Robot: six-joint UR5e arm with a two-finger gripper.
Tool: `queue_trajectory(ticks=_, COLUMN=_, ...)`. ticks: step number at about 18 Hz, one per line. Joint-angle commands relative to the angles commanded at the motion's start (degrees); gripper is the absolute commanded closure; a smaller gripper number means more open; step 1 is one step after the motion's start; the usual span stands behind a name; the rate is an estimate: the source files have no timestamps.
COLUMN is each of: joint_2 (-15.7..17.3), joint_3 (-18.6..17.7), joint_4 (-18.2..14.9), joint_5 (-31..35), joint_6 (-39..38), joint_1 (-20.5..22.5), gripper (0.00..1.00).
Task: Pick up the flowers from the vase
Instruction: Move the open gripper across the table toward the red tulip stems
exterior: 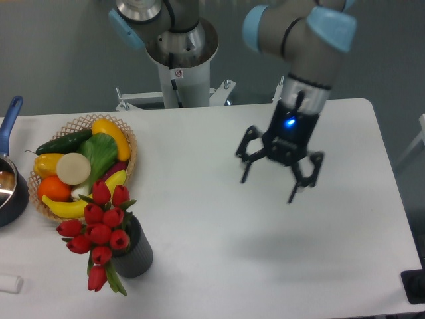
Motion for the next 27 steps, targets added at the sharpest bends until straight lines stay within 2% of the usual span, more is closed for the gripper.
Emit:
queue_trajectory(ticks=3, joint_2=0.3, joint_3=-1.4, joint_4=0.1, joint_5=-5.1, joint_6=0.3, joint_1=-0.1, gripper=0.0)
queue_trajectory(ticks=7, joint_2=0.0, joint_3=-1.7, joint_4=0.1, joint_5=-7.9, joint_6=3.6, joint_1=-1.5, gripper=0.0)
queue_trajectory(ticks=10, joint_2=-0.8, joint_3=-2.1, joint_4=0.1, joint_5=-7.8, joint_6=8.3, joint_1=-3.2, gripper=0.0)
queue_trajectory(ticks=16, joint_2=-1.0, joint_3=-3.5, joint_4=0.2, joint_5=-7.8, joint_6=8.5, joint_1=-6.8, gripper=0.0)
queue_trajectory(ticks=19, joint_2=-1.0, joint_3=-3.5, joint_4=0.2, joint_5=-7.9, joint_6=8.3, joint_1=-7.2, gripper=0.0)
queue_trajectory(ticks=23, joint_2=-4.1, joint_3=-1.3, joint_4=0.3, joint_5=-8.2, joint_6=7.6, joint_1=-8.9, gripper=0.0)
queue_trajectory(ticks=27, joint_2=-5.2, joint_3=-1.2, joint_4=0.3, joint_5=-8.7, joint_6=6.7, joint_1=-9.7, gripper=0.0)
